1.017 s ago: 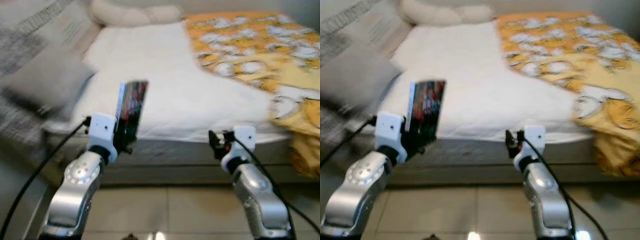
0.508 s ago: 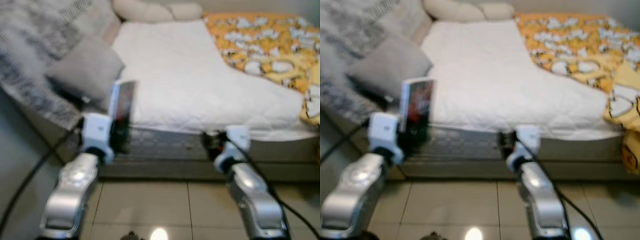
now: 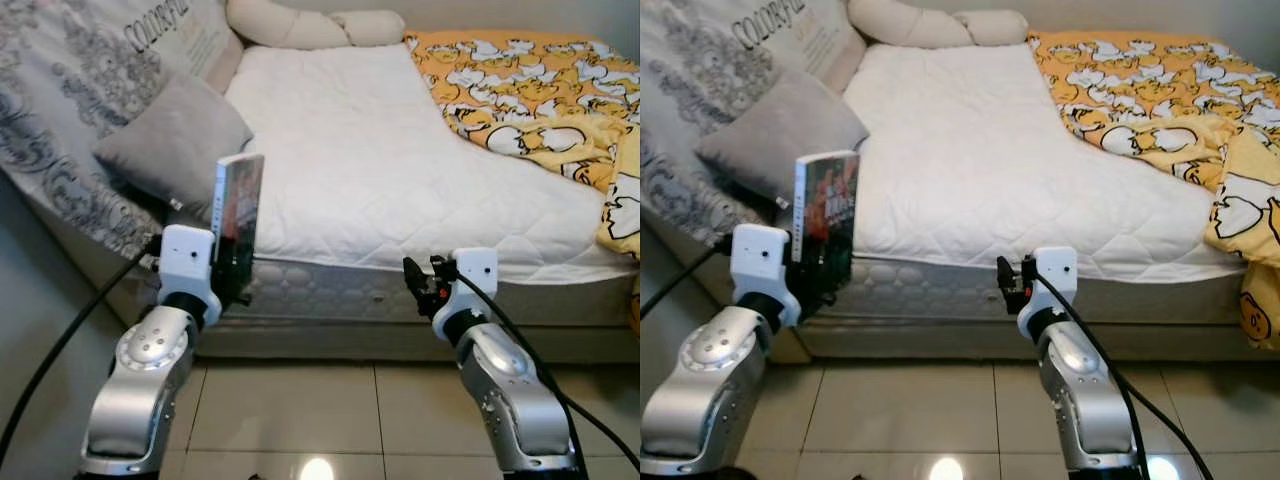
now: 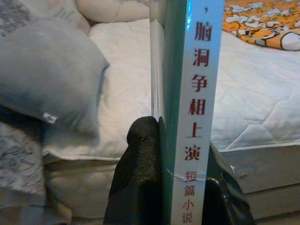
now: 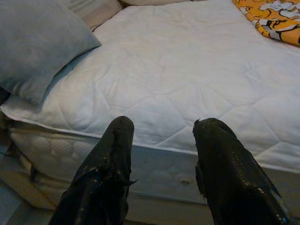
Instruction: Clean up the room
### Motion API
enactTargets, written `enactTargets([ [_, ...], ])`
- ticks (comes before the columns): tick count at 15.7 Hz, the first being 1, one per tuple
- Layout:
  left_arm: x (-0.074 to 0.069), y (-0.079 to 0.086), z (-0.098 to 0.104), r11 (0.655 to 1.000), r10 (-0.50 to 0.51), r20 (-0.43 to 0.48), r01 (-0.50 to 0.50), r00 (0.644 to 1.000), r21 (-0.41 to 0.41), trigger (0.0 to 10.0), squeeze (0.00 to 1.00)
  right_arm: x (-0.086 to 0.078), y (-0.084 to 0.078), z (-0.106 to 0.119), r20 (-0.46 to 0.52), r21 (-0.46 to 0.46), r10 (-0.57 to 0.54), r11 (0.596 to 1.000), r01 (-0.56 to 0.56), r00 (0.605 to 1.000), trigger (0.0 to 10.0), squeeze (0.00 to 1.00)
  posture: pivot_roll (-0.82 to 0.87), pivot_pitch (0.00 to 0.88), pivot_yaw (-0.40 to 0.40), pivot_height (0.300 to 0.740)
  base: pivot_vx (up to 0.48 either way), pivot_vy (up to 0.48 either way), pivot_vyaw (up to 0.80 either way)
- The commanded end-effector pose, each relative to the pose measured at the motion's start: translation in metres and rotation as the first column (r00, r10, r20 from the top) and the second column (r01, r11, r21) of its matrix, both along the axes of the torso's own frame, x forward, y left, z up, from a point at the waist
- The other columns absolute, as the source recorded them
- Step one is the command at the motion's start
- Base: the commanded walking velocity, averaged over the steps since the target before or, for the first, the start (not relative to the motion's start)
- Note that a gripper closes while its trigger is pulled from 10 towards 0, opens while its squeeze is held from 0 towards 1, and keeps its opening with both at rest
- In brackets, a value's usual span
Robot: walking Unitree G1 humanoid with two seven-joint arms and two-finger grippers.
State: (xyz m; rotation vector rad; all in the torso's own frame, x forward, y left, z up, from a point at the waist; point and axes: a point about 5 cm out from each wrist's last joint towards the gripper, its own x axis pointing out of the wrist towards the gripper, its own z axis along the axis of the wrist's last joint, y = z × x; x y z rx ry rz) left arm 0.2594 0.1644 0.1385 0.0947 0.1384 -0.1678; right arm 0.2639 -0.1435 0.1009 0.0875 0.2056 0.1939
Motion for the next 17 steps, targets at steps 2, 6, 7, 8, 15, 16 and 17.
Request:
enactTargets([
  [2, 0.0032, -0.0014, 0.0081, 1.000, -0.007, 0.040, 0.007, 0.999, 0.000, 10.0, 0.00, 0.0045, 0.0045, 0.0039, 0.021, -0.046, 0.037, 0.998, -0.036, 0.999, 10.0, 0.00, 0.04, 0.000, 0.026, 0.740, 0.360, 0.000, 0.00],
  [6, 0.0051, -0.0026, 0.0078, 1.000, -0.007, 0.046, 0.007, 0.999, 0.000, 10.0, 0.00, 0.0081, 0.0049, 0.0046, 0.024, -0.011, 0.025, 1.000, -0.025, 0.999, 10.0, 0.00, 0.05, 0.000, 0.013, 0.740, 0.363, 0.000, 0.54],
  [7, 0.0048, -0.0021, 0.0075, 1.000, -0.007, 0.047, 0.007, 0.999, 0.001, 10.0, 0.00, 0.0088, 0.0045, 0.0041, 0.023, -0.008, 0.028, 1.000, -0.028, 0.999, 10.0, 0.00, 0.05, 0.000, 0.008, 0.740, 0.360, 0.000, 0.00],
  [8, 0.0047, -0.0018, 0.0074, 1.000, -0.006, 0.048, 0.006, 0.999, 0.001, 10.0, 0.00, 0.0090, 0.0047, 0.0039, 0.024, -0.014, 0.033, 0.999, -0.033, 0.999, 10.0, 0.00, 0.05, 0.000, 0.007, 0.740, 0.360, 0.000, 0.00],
  [15, 0.0055, -0.0013, 0.0069, 1.000, -0.011, 0.059, 0.011, 0.998, 0.002, 10.0, 0.00, 0.0112, 0.0083, 0.0015, 0.024, -0.025, 0.060, 0.998, -0.059, 0.998, 10.0, 0.00, 0.06, 0.000, -0.002, 0.740, 0.361, 0.000, 0.00],
  [16, 0.0055, -0.0013, 0.0070, 1.000, -0.011, 0.060, 0.011, 0.998, 0.003, 10.0, 0.00, 0.0111, 0.0083, 0.0014, 0.024, -0.024, 0.062, 0.998, -0.061, 0.998, 10.0, 0.00, 0.06, 0.000, -0.002, 0.740, 0.360, 0.000, 0.00],
  [17, 0.0060, -0.0005, 0.0078, 1.000, -0.011, 0.063, 0.011, 0.998, 0.005, 10.0, 0.00, 0.0114, 0.0083, 0.0012, 0.024, -0.022, 0.065, 0.998, -0.064, 0.998, 10.0, 0.00, 0.06, 0.000, -0.002, 0.740, 0.364, 0.000, 0.00],
])
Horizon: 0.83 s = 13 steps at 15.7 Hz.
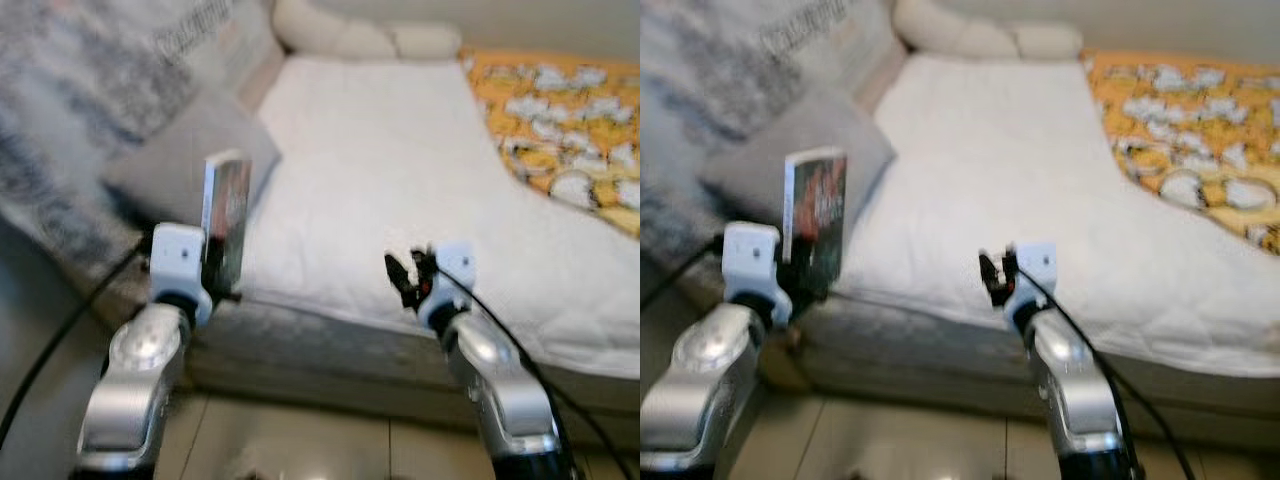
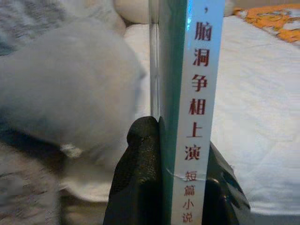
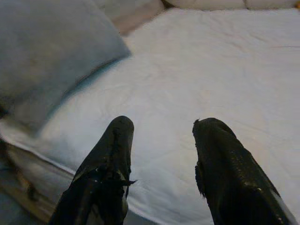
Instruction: Clean up the room
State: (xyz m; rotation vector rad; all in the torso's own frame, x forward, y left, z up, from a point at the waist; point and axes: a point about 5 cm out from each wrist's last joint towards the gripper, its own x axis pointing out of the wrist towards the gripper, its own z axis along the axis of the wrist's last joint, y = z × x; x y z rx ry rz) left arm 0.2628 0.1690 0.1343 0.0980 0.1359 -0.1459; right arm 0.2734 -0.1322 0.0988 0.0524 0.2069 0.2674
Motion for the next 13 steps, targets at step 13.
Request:
enactTargets([
  [13, 0.0030, 0.0014, 0.0140, 0.999, -0.033, 0.064, 0.032, 0.997, 0.019, 10.0, 0.00, 0.0023, 0.0011, 0.0012, 0.023, 0.017, -0.007, 1.000, 0.007, 1.000, 10.0, 0.00, 0.07, 0.000, 0.007, 0.740, 0.368, 0.000, 0.00],
])
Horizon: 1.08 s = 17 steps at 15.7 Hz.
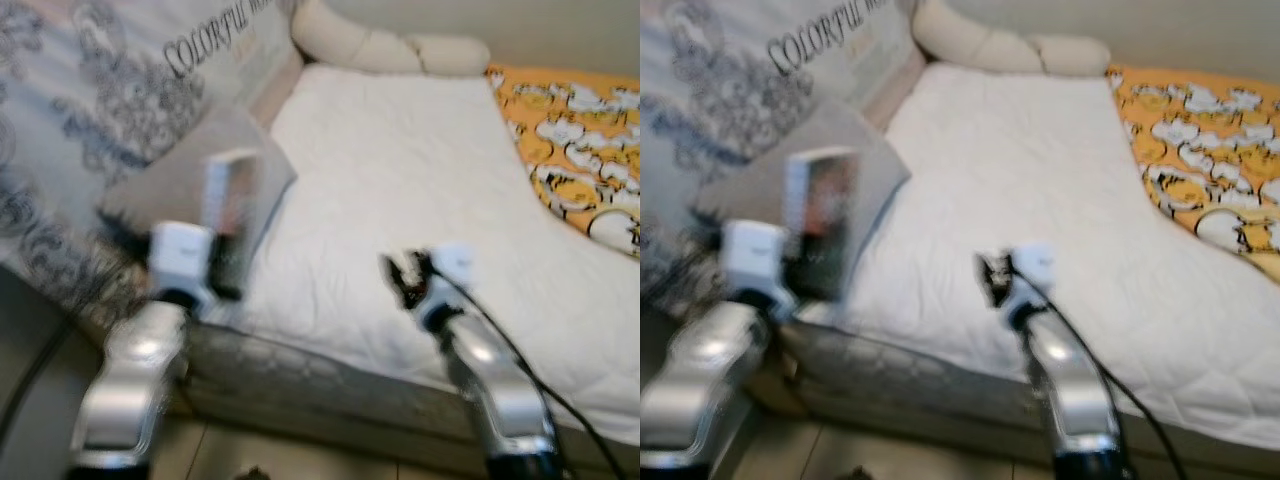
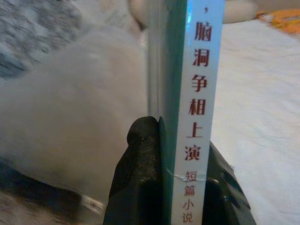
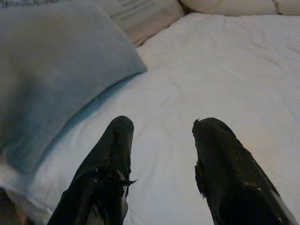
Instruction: Clean up the room
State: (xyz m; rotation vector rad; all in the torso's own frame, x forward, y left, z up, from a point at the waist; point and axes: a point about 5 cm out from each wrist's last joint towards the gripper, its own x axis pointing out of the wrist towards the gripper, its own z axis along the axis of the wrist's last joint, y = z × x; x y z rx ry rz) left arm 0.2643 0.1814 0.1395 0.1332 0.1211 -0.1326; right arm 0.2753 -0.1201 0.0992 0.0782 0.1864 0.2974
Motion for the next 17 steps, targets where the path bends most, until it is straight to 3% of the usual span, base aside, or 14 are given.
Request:
enactTargets([
  [1, 0.0015, -0.0111, 0.0084, 0.999, -0.045, 0.045, 0.046, 0.998, -0.013, 10.0, 0.00, 0.0003, -0.0117, 0.0009, 0.006, -0.014, -0.037, 0.999, 0.037, 0.999, 10.0, 0.00, 0.07, 0.000, 0.007, 0.740, 0.368, 0.000, 0.00],
  [10, 0.0016, -0.0138, 0.0070, 0.998, -0.058, 0.035, 0.058, 0.998, -0.013, 10.0, 0.00, -0.0024, -0.0150, -0.0021, -0.017, 0.004, -0.051, 0.999, 0.051, 0.999, 10.0, 0.00, 0.06, 0.000, 0.012, 0.740, 0.365, 0.000, 0.00],
  [13, 0.0013, -0.0137, 0.0068, 0.998, -0.061, 0.032, 0.061, 0.998, -0.011, 10.0, 0.00, -0.0017, -0.0157, -0.0015, -0.016, -0.003, -0.056, 0.998, 0.056, 0.998, 10.0, 0.00, 0.06, 0.000, 0.015, 0.740, 0.363, 0.000, -0.74],
  [17, 0.0002, -0.0114, 0.0040, 0.998, -0.063, 0.006, 0.063, 0.998, -0.017, 10.0, 0.00, -0.0012, -0.0160, 0.0000, -0.008, -0.013, -0.047, 0.999, 0.047, 0.999, 10.0, 0.00, 0.06, 0.000, 0.018, 0.740, 0.261, 0.000, 0.00],
])
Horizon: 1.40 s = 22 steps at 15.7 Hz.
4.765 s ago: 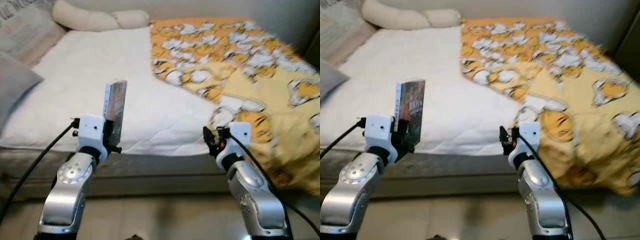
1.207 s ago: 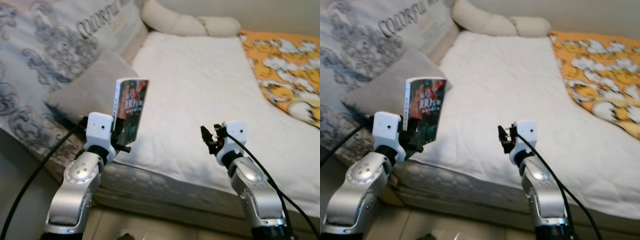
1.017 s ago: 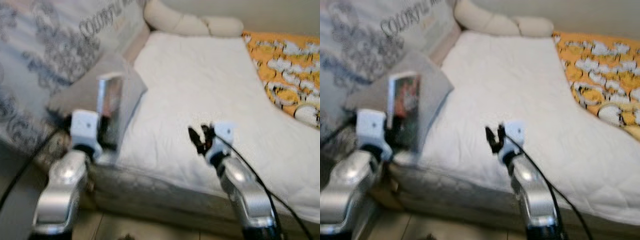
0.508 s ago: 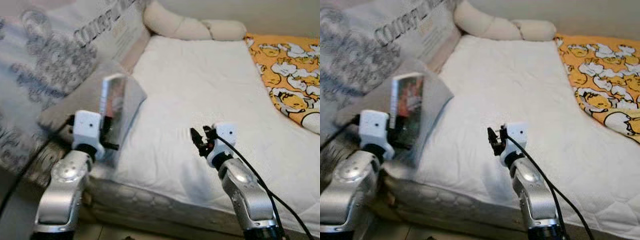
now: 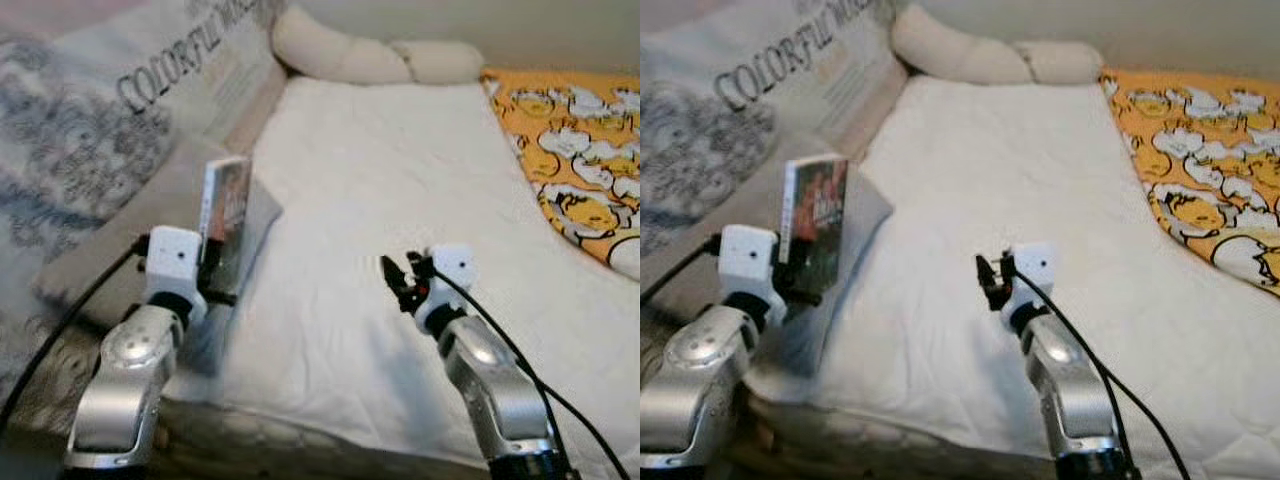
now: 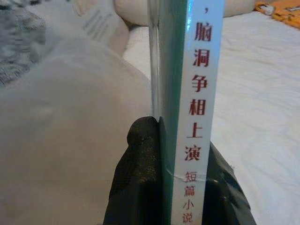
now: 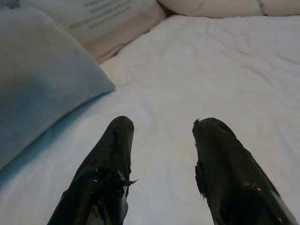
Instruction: Clean up the room
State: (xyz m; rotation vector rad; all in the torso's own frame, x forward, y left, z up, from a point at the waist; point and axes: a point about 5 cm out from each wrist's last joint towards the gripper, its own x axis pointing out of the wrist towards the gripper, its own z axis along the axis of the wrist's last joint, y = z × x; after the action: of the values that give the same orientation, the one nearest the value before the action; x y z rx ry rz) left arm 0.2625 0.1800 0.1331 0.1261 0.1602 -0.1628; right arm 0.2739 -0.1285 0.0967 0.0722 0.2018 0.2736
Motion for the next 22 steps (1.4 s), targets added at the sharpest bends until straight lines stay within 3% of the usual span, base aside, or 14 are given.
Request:
enactTargets([
  [1, 0.002, -0.010, 0.010, 0.997, -0.062, 0.027, 0.063, 0.998, -0.033, 10.0, 0.00, -0.001, -0.011, 0.003, 0.001, -0.003, -0.024, 1.000, 0.024, 1.000, 10.0, 0.00, 0.06, 0.000, 0.021, 0.740, 0.000, 0.000, 0.00],
  [6, 0.009, -0.006, 0.006, 0.996, -0.090, -0.055, 0.089, 0.994, -0.020, 10.0, 0.00, 0.000, -0.018, 0.004, 0.000, -0.006, -0.034, 0.999, 0.034, 0.999, 10.0, 0.00, 0.05, 0.000, 0.030, 0.740, 0.000, 0.000, 0.00],
  [7, 0.016, -0.005, 0.004, 0.998, -0.063, -0.076, 0.064, 0.995, 0.009, 10.0, 0.00, 0.000, -0.020, 0.004, 0.001, -0.009, -0.037, 0.999, 0.037, 0.999, 10.0, 0.00, 0.04, 0.000, 0.031, 0.740, 0.000, 0.000, 0.00],
  [9, 0.034, -0.010, 0.010, 0.994, -0.108, -0.054, 0.106, 0.993, -0.038, 10.0, 0.00, 0.003, -0.026, 0.007, 0.010, -0.031, -0.029, 0.999, 0.029, 1.000, 10.0, 0.00, 0.04, 0.000, 0.030, 0.740, 0.000, 0.000, 0.00],
  [10, 0.036, -0.010, 0.012, 0.993, -0.115, -0.045, 0.113, 0.992, -0.037, 10.0, 0.00, 0.004, -0.027, 0.008, 0.012, -0.036, -0.024, 0.999, 0.024, 1.000, 10.0, 0.00, 0.04, 0.000, 0.029, 0.740, 0.000, 0.000, 0.00],
  [12, 0.058, -0.015, 0.014, 0.956, -0.217, -0.062, 0.200, 0.974, -0.213, 10.0, 0.00, 0.007, -0.035, 0.018, 0.028, -0.041, 0.092, 0.995, -0.091, 0.995, 10.0, 0.00, 0.02, 0.000, 0.029, 0.740, 0.000, 0.000, 0.00],
  [14, 0.067, -0.020, 0.013, 0.931, -0.284, -0.107, 0.247, 0.953, -0.268, 10.0, 0.00, 0.006, -0.040, 0.026, 0.040, -0.028, 0.183, 0.983, -0.182, 0.982, 10.0, 0.00, 0.01, 0.000, 0.032, 0.740, 0.000, 0.000, 0.00],
  [15, 0.073, -0.028, 0.013, 0.881, -0.365, -0.132, 0.296, 0.921, -0.369, 10.0, 0.00, 0.004, -0.044, 0.031, 0.034, -0.018, 0.253, 0.967, -0.253, 0.967, 10.0, 0.00, 0.01, 0.000, 0.034, 0.740, 0.000, 0.000, 0.00],
  [16, 0.078, -0.037, 0.010, 0.799, -0.465, -0.184, 0.322, 0.866, -0.507, 10.0, 0.00, 0.001, -0.046, 0.035, 0.019, -0.021, 0.337, 0.941, -0.337, 0.941, 10.0, 0.00, -0.01, 0.000, 0.039, 0.740, 0.000, 0.000, 0.00],
  [17, 0.080, -0.045, 0.003, 0.764, -0.534, -0.253, 0.332, 0.807, -0.553, 10.0, 0.00, -0.004, -0.048, 0.037, -0.002, -0.020, 0.398, 0.917, -0.398, 0.917, 10.0, 0.00, -0.02, 0.000, 0.042, 0.740, 0.000, 0.000, 0.00],
  [19, 0.084, -0.052, -0.011, 0.765, -0.577, -0.359, 0.329, 0.734, -0.554, 10.0, 0.00, -0.011, -0.054, 0.041, -0.031, -0.004, 0.460, 0.888, -0.461, 0.887, 10.0, 0.00, -0.03, 0.000, 0.038, 0.740, 0.000, 0.000, 0.00],
  [21, 0.089, -0.070, -0.018, 0.709, -0.637, -0.373, 0.322, 0.675, -0.628, 10.0, 0.00, -0.029, -0.060, 0.040, -0.103, 0.037, 0.551, 0.834, -0.550, 0.828, 10.0, 0.00, -0.05, 0.015, 0.045, 0.740, 0.000, 0.000, 0.00],
  [22, 0.088, -0.075, -0.023, 0.702, -0.649, -0.389, 0.318, 0.653, -0.638, 10.0, 0.00, -0.034, -0.062, 0.039, -0.127, 0.046, 0.566, 0.824, -0.565, 0.815, 10.0, 0.00, -0.06, 0.026, 0.052, 0.740, 0.000, 0.000, 0.00],
])
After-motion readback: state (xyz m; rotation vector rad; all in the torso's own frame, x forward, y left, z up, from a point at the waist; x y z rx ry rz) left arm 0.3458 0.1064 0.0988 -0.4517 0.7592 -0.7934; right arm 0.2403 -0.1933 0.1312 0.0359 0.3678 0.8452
